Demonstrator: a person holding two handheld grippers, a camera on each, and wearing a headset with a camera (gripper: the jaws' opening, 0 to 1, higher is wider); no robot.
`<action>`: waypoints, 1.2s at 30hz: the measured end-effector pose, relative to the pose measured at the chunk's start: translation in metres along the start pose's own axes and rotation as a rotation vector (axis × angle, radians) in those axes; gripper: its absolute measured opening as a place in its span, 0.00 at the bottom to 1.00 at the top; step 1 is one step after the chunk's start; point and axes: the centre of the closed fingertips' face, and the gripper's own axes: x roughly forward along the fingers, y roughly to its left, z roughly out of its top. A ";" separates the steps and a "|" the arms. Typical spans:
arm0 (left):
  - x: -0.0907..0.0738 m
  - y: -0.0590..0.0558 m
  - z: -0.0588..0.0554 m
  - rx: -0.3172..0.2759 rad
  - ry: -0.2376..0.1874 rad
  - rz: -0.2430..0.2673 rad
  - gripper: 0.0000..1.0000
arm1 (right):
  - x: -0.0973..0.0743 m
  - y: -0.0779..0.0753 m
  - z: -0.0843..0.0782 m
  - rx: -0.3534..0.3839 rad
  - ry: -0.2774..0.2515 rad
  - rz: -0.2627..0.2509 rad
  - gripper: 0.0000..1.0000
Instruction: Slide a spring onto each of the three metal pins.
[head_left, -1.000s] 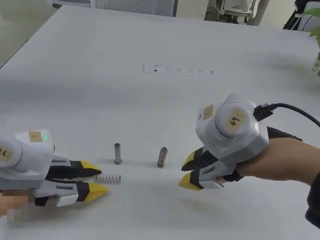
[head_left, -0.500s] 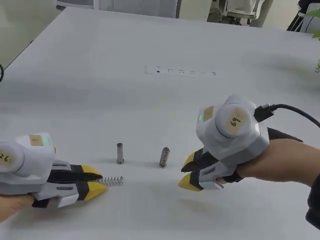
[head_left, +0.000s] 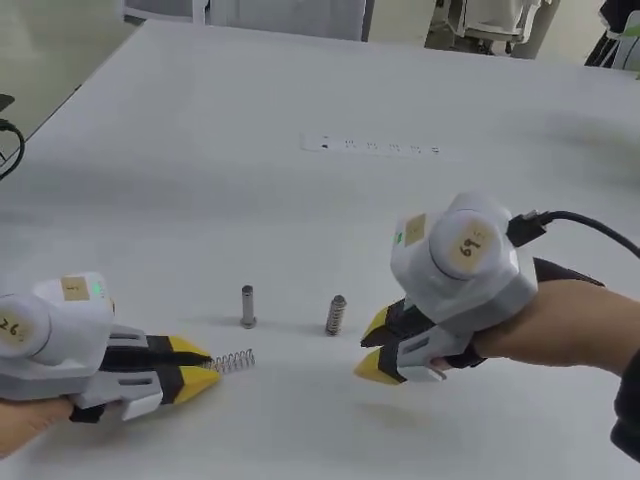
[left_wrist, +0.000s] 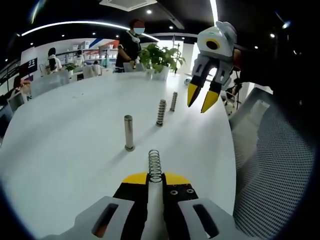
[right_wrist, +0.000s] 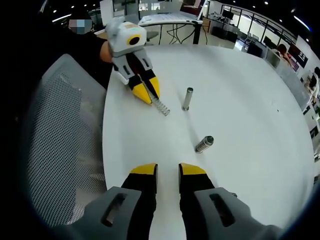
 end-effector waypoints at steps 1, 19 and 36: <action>-0.001 -0.001 0.001 0.001 -0.002 0.002 0.02 | 0.000 0.000 0.001 -0.002 -0.003 0.001 0.15; -0.011 -0.035 0.034 0.046 -0.048 -0.064 0.02 | 0.001 0.007 0.019 -0.046 -0.043 0.034 0.15; -0.014 -0.069 0.069 0.142 -0.087 -0.137 0.02 | -0.002 0.025 0.033 -0.119 -0.074 0.094 0.16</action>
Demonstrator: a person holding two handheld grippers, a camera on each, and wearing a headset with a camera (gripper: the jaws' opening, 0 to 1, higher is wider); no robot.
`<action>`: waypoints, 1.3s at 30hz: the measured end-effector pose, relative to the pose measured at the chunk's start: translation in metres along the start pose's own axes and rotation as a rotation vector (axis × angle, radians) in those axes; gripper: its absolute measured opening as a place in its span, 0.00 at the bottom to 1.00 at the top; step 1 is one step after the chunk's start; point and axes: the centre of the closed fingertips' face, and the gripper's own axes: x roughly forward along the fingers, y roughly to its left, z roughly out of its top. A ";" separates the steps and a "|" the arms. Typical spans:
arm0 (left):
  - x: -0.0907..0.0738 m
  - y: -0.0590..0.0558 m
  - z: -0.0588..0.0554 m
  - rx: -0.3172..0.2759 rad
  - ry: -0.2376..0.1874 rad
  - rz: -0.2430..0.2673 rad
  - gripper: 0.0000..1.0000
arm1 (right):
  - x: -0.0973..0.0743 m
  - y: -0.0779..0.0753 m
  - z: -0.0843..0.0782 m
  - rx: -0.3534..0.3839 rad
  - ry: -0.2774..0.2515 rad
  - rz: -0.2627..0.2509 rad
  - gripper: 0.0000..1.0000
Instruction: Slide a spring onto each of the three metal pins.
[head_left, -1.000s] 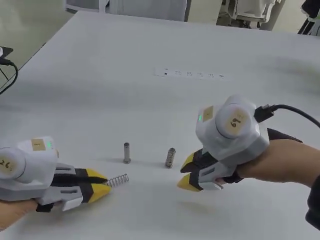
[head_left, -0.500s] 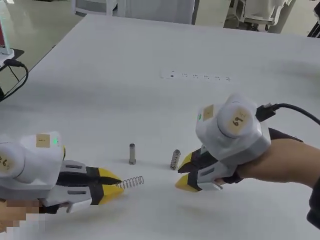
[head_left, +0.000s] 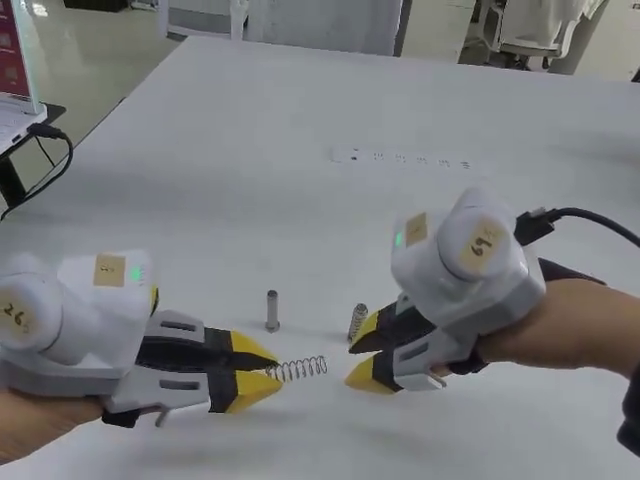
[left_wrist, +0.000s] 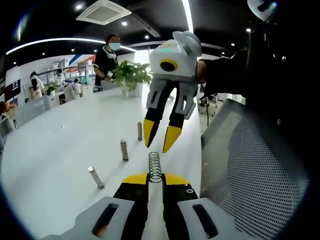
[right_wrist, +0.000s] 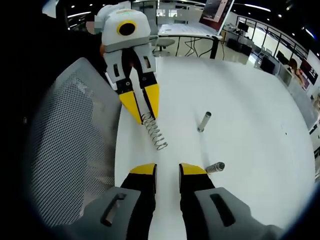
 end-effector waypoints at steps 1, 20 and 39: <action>0.000 -0.001 0.001 0.003 -0.002 -0.003 0.02 | 0.000 0.001 0.001 -0.003 -0.002 0.004 0.16; 0.002 -0.015 0.015 0.048 -0.005 -0.035 0.02 | 0.004 0.021 0.015 -0.076 -0.028 0.075 0.15; 0.003 -0.014 0.010 0.043 -0.004 -0.029 0.02 | -0.004 0.024 0.022 -0.112 -0.044 0.082 0.09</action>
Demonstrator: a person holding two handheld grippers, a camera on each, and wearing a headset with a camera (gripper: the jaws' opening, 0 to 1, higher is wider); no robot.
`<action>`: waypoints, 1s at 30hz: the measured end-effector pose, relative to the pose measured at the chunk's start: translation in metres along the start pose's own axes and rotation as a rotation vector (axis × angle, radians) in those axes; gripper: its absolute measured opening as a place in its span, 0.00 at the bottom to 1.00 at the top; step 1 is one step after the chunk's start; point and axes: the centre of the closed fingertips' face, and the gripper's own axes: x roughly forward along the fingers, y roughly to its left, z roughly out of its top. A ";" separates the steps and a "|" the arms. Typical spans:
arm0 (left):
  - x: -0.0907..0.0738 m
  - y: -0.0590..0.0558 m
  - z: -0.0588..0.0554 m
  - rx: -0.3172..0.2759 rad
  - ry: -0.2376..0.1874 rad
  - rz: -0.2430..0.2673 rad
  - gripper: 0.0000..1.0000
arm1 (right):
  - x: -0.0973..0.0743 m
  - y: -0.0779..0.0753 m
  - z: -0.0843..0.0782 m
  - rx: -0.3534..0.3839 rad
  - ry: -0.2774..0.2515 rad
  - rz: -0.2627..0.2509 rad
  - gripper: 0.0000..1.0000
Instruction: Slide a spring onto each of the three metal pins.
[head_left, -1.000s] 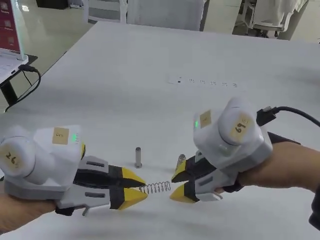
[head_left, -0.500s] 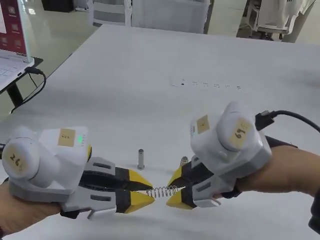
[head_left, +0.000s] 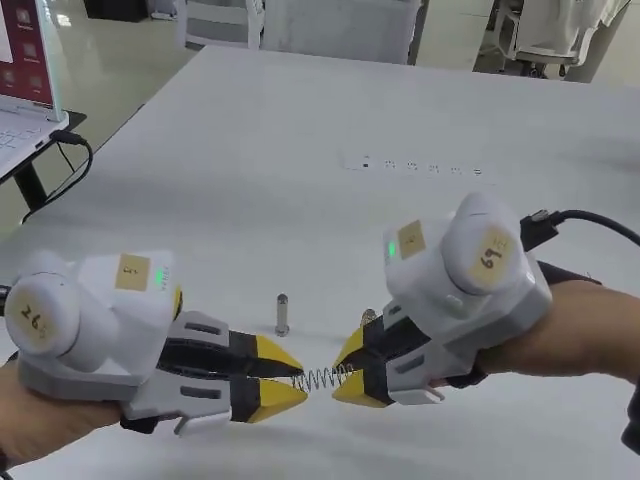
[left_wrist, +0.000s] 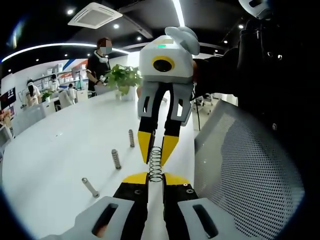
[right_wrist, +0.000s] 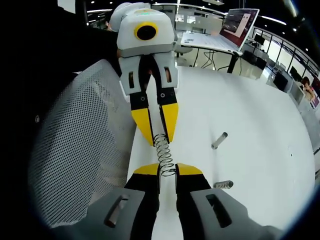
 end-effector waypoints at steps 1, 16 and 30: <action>0.001 0.000 -0.003 0.000 0.008 -0.001 0.02 | -0.002 0.001 0.002 0.006 -0.007 0.012 0.09; 0.002 0.001 -0.006 -0.015 0.002 0.002 0.02 | -0.004 0.007 0.024 -0.028 -0.001 0.037 0.08; 0.006 -0.003 -0.006 -0.008 0.005 -0.017 0.02 | -0.001 0.012 0.037 -0.096 0.048 0.046 0.08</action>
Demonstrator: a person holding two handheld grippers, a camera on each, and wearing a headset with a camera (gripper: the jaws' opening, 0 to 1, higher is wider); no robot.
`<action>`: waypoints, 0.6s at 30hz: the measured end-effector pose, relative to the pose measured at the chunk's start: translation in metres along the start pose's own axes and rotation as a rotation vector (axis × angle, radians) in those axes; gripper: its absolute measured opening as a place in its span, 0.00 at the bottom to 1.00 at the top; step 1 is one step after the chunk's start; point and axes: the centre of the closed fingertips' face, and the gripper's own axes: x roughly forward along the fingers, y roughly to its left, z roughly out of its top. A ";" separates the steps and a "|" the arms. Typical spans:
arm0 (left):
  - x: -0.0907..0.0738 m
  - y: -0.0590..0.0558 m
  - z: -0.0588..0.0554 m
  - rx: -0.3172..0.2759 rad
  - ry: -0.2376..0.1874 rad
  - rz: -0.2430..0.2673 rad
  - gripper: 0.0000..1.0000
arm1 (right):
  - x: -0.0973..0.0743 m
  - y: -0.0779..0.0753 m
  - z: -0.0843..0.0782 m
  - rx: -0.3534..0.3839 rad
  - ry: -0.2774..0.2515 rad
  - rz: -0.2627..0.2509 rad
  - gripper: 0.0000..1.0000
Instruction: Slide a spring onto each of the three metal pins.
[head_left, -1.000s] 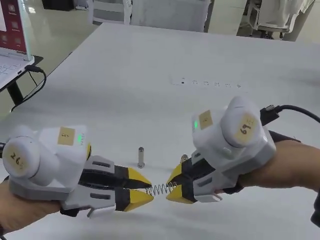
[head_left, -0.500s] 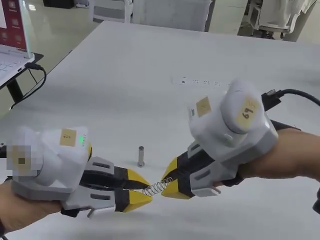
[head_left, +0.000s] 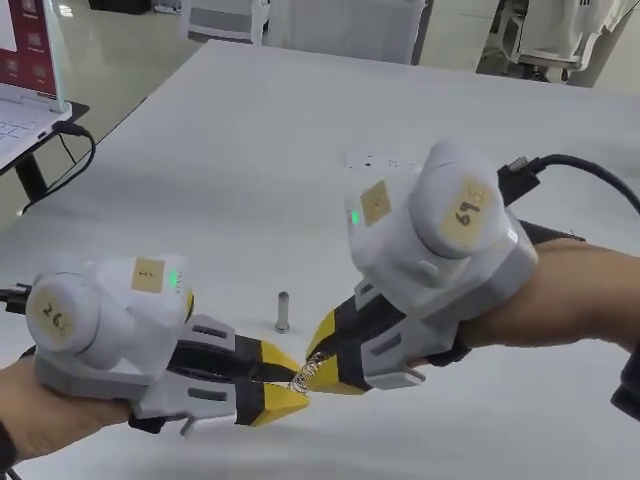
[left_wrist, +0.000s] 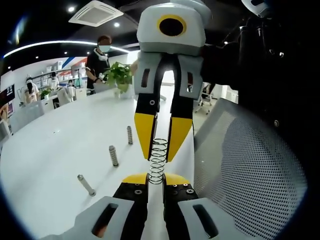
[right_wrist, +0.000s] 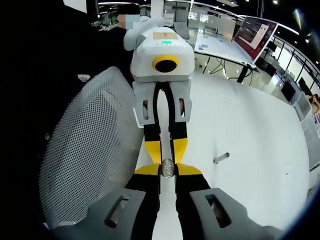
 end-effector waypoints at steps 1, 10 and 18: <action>0.000 0.000 0.000 0.000 0.001 0.001 0.02 | 0.000 0.000 0.000 -0.003 0.006 0.000 0.08; 0.002 0.001 -0.001 -0.001 -0.004 0.002 0.03 | -0.001 -0.001 -0.003 -0.004 0.030 0.007 0.08; 0.002 0.003 0.000 -0.014 -0.010 0.008 0.08 | 0.000 -0.004 -0.004 -0.006 0.049 0.016 0.08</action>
